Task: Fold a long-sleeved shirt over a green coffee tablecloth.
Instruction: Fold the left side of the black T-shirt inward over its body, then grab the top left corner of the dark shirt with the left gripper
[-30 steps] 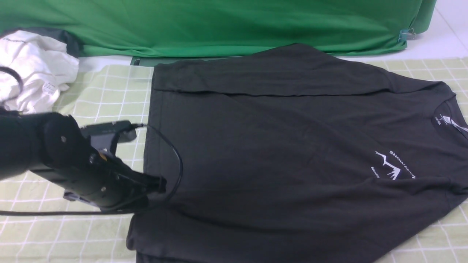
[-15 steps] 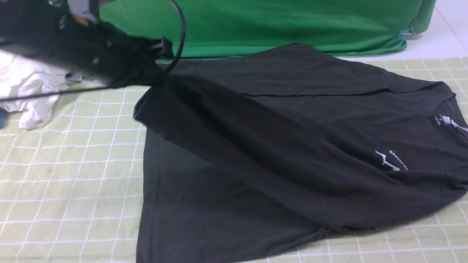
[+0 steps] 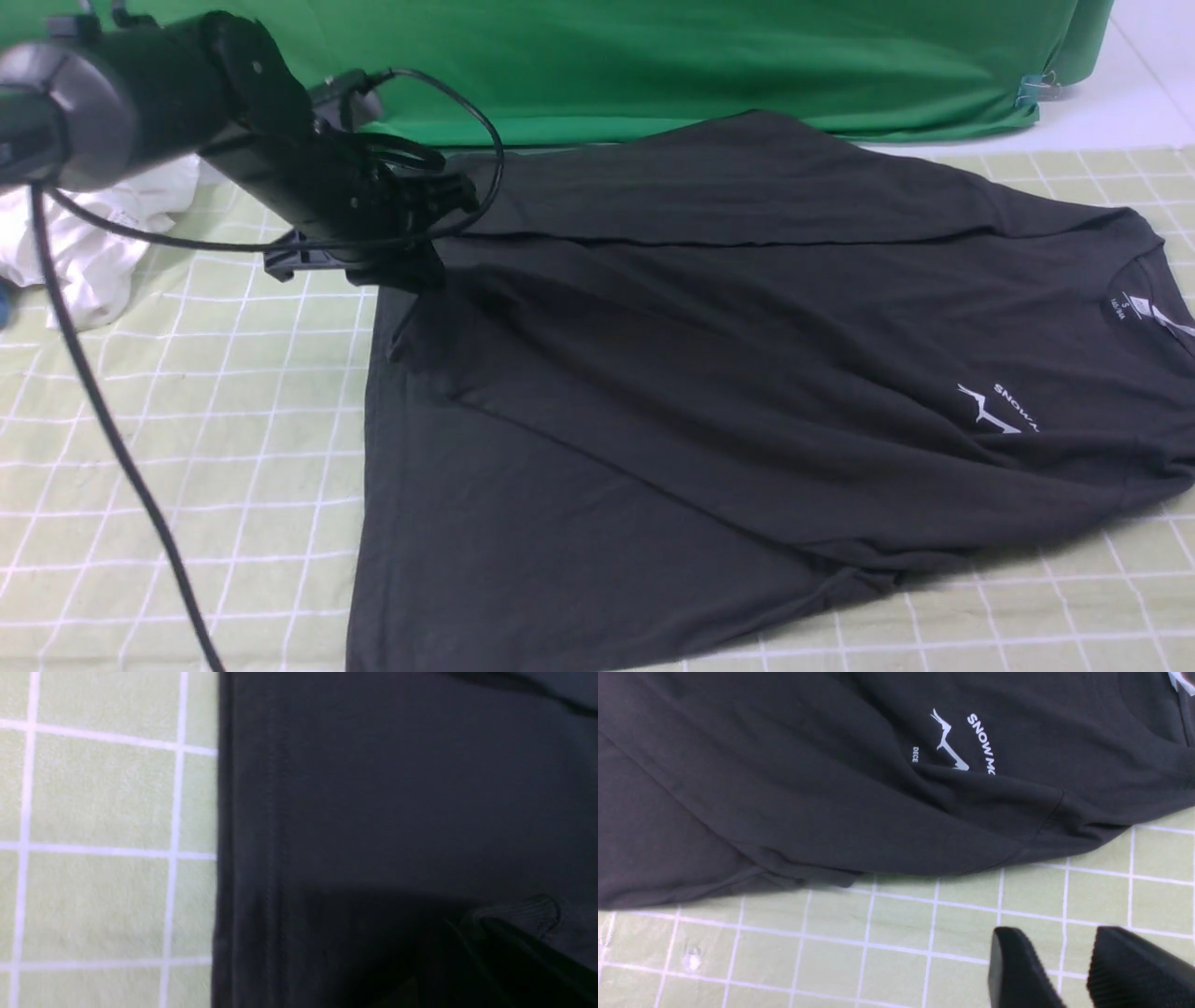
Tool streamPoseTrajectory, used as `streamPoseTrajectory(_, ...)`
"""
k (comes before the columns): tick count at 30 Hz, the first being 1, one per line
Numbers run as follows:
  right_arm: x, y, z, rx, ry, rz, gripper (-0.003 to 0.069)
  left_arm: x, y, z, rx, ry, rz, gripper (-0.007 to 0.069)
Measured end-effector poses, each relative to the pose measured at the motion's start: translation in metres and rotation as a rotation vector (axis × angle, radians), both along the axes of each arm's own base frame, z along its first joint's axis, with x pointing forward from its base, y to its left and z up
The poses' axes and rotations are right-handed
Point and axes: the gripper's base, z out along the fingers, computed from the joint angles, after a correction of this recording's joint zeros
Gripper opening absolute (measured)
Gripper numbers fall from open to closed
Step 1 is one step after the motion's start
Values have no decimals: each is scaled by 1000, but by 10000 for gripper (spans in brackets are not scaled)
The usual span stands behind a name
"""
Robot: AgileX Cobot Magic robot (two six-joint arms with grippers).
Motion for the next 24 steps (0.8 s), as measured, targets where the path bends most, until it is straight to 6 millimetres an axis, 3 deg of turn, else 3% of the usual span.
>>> streamPoseTrajectory(4,0,0,0,0,0,0,237,22,16,7,-5,6,21,234)
streamPoseTrajectory(5,0,0,0,0,0,0,237,23,17,8,-6,8,23,241)
streamPoseTrajectory(6,0,0,0,0,0,0,237,35,28,19,-20,-24,50,308)
streamPoseTrajectory(9,0,0,0,0,0,0,237,51,39,33,-74,-65,100,382)
streamPoseTrajectory(12,0,0,0,0,0,0,237,62,41,32,-116,-77,129,409)
streamPoseTrajectory(20,1,0,0,1,-9,-1,237,85,31,-49,-265,80,230,354)
streamPoseTrajectory(24,1,0,1,2,-11,-1,237,93,31,-56,-320,40,287,324)
